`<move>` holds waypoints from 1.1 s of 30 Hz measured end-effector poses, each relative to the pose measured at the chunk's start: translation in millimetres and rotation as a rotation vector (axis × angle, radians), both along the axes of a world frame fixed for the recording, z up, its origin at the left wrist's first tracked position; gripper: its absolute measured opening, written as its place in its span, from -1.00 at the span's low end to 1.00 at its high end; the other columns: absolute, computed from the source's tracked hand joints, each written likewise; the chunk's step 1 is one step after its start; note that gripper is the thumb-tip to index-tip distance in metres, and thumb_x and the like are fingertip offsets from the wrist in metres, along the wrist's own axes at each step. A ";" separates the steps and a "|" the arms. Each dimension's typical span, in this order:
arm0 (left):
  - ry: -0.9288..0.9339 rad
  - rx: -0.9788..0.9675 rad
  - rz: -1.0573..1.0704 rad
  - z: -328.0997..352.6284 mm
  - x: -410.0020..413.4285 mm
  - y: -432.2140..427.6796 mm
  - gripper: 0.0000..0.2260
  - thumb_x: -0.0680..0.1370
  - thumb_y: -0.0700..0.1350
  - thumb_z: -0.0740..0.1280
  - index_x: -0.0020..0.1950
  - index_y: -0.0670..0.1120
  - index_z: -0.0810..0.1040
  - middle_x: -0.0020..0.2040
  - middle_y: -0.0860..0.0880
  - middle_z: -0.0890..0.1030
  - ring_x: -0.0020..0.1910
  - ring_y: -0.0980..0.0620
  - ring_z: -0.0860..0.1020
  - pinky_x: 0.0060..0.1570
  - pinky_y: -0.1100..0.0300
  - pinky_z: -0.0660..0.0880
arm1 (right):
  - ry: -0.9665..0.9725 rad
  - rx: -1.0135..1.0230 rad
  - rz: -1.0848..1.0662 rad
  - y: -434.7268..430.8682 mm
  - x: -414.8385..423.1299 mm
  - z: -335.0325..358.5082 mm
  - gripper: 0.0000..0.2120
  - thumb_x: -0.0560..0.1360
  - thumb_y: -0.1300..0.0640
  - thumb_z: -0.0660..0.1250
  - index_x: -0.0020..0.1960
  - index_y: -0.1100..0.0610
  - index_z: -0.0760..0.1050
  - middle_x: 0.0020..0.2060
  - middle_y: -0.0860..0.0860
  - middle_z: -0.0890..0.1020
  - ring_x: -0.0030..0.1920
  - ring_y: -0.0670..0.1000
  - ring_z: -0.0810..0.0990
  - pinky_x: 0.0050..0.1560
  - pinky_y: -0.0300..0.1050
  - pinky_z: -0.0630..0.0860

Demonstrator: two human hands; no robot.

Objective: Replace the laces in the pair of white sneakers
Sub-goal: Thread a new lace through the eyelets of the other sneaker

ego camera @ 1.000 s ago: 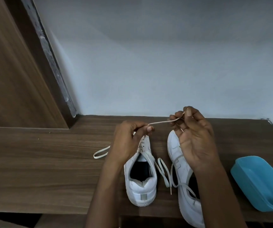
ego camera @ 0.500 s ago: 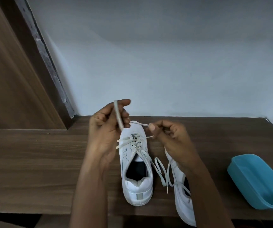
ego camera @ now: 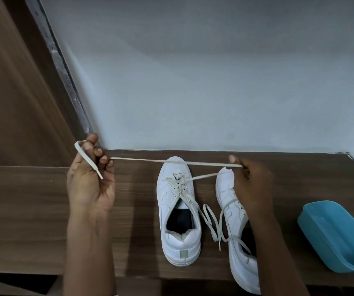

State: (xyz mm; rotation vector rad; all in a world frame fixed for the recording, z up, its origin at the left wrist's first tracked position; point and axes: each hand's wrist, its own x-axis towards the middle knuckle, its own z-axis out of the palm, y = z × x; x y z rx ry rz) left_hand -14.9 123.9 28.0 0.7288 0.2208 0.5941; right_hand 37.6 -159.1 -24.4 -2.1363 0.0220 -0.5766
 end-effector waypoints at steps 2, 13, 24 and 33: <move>0.068 0.046 0.030 -8.8 2.7 1.1 -0.87 0.64 -0.10 0.27 0.02 -0.07 0.60 -0.36 0.09 0.46 -0.42 0.21 0.39 -0.38 0.40 0.36 | 0.117 0.163 -0.008 0.8 -1.7 2.9 -0.60 0.63 -0.14 0.24 -0.11 0.14 0.66 -0.34 0.03 0.65 -0.34 0.03 0.64 -0.21 -0.01 0.60; 0.418 0.638 0.317 -65.9 15.0 -2.3 -0.76 0.64 -0.06 0.25 -0.08 0.00 0.69 -0.48 0.11 0.37 -0.45 0.09 0.27 -0.35 0.15 0.24 | -0.120 0.895 0.251 24.5 -17.6 46.3 -0.92 0.50 0.24 0.45 -0.04 0.24 0.62 -0.18 0.15 0.72 -0.11 0.13 0.71 -0.01 -0.09 0.63; 0.268 0.762 -0.072 -36.4 8.6 -29.6 -0.78 0.66 -0.15 0.24 0.02 -0.11 0.69 -0.32 -0.12 0.48 -0.35 0.02 0.41 -0.26 0.11 0.45 | 0.405 -0.096 0.311 9.0 -19.4 36.8 -0.70 0.42 0.33 0.42 -0.08 -0.06 0.71 -0.22 -0.08 0.69 -0.24 -0.15 0.59 -0.23 -0.23 0.50; 0.019 1.288 -0.028 0.5 10.9 -96.1 -0.86 0.60 -0.10 0.36 0.05 0.04 0.71 -0.22 0.08 0.65 -0.19 0.12 0.59 -0.25 0.29 0.47 | 0.297 0.327 0.518 41.0 -36.1 67.0 -0.77 0.51 -0.13 0.41 -0.06 0.02 0.67 -0.24 -0.06 0.65 -0.28 -0.12 0.56 -0.22 -0.17 0.46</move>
